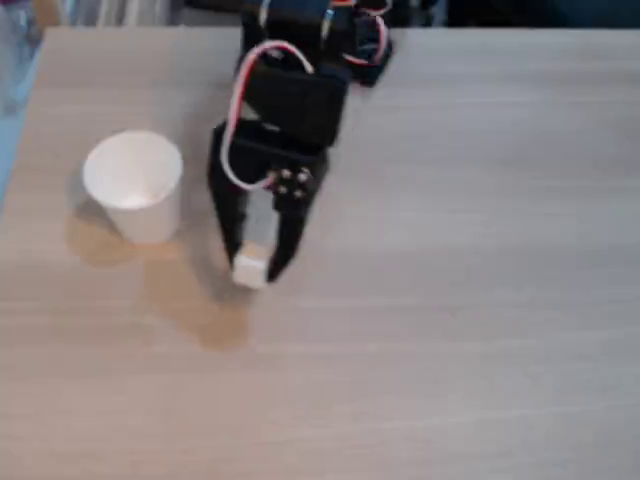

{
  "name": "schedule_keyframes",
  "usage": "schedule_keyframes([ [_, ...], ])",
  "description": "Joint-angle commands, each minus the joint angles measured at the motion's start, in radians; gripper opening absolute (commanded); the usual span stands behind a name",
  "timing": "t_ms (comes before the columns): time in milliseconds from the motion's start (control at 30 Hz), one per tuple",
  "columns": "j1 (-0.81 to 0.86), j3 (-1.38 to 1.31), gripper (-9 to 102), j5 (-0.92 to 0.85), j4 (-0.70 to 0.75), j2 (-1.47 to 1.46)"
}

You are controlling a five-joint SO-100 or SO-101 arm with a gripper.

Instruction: Grasp a block and put it in the bin.

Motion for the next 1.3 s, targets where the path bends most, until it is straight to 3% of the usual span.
schedule_keyframes([
  [0,0.051,0.058,2,-0.064,-0.035,0.123],
  [467,0.209,0.149,2,-0.135,-0.048,0.262],
  [1267,0.453,0.190,2,-0.140,0.087,0.249],
])
